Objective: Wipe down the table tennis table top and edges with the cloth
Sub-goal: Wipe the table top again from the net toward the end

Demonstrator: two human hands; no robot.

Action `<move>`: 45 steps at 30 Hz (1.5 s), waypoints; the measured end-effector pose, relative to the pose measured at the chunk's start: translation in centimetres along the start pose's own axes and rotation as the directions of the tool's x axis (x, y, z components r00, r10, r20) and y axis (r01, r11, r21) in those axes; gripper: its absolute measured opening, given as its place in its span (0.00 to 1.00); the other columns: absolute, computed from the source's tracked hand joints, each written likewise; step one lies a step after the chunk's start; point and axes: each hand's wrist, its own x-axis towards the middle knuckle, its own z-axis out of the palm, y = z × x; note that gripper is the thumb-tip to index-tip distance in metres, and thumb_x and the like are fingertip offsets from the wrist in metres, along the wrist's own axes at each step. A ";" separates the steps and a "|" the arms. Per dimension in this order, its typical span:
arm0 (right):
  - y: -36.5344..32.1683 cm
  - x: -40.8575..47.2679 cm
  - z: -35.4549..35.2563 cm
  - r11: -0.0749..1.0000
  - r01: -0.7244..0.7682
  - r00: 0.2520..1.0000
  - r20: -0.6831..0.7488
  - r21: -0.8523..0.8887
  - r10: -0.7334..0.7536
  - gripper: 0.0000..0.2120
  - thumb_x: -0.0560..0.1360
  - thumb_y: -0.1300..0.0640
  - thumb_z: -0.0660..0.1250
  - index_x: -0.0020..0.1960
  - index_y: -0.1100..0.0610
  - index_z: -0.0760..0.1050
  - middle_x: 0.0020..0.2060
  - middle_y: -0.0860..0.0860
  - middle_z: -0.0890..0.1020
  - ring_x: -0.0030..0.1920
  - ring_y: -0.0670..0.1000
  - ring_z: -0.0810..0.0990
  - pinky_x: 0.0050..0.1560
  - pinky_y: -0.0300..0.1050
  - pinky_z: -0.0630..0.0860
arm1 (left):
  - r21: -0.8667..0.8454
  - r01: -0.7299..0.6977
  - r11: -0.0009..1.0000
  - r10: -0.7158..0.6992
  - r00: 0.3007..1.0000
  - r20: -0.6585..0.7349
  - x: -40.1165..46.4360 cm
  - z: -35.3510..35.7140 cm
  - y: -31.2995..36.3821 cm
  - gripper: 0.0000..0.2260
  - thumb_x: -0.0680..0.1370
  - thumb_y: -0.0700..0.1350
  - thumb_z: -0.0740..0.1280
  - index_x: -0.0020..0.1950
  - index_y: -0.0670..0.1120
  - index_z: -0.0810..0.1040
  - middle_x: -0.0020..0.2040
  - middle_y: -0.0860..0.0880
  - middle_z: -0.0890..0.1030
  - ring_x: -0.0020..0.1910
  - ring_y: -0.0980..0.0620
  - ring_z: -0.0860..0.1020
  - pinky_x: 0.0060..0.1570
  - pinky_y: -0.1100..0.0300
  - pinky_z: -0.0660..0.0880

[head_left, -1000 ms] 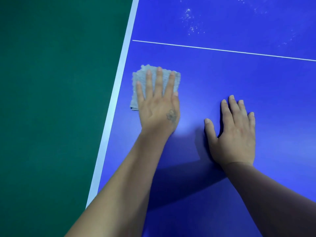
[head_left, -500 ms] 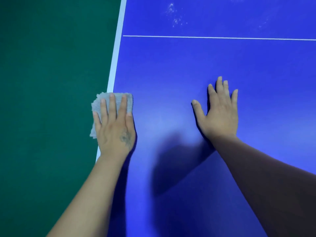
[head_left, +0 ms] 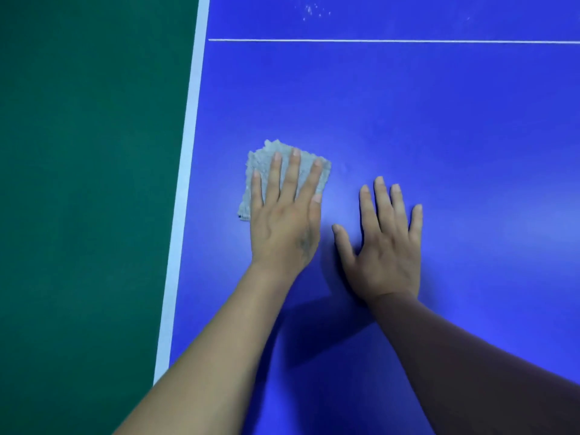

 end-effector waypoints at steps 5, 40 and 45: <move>-0.2 0.1 -0.1 1.000 -0.006 1.000 0.014 0.014 0.006 0.38 0.85 0.33 0.51 0.86 0.55 0.58 0.87 0.51 0.53 0.87 0.55 0.49 0.84 0.68 0.48 | -0.043 -0.011 0.999 0.014 0.998 0.068 -7.3 -1.3 -0.6 0.24 0.90 0.52 0.51 0.87 0.56 0.55 0.88 0.50 0.52 0.87 0.46 0.47 0.83 0.38 0.52; -0.6 -0.2 -0.1 0.999 -0.023 0.999 -0.030 -0.044 0.021 0.35 0.85 0.37 0.49 0.86 0.54 0.58 0.87 0.50 0.55 0.87 0.54 0.50 0.84 0.65 0.49 | -0.007 0.318 0.948 -0.318 0.947 0.044 -12.8 -1.8 -7.0 0.26 0.88 0.56 0.47 0.88 0.55 0.55 0.88 0.48 0.52 0.87 0.45 0.47 0.84 0.39 0.46; -0.5 -0.1 -0.1 0.999 -0.024 0.999 -0.025 -0.036 0.023 0.35 0.85 0.37 0.49 0.86 0.54 0.58 0.87 0.50 0.54 0.87 0.54 0.50 0.84 0.65 0.49 | -0.092 0.443 0.892 -0.447 0.894 -0.026 -5.3 -0.9 -6.1 0.27 0.88 0.56 0.47 0.88 0.54 0.51 0.88 0.46 0.49 0.87 0.43 0.45 0.83 0.37 0.43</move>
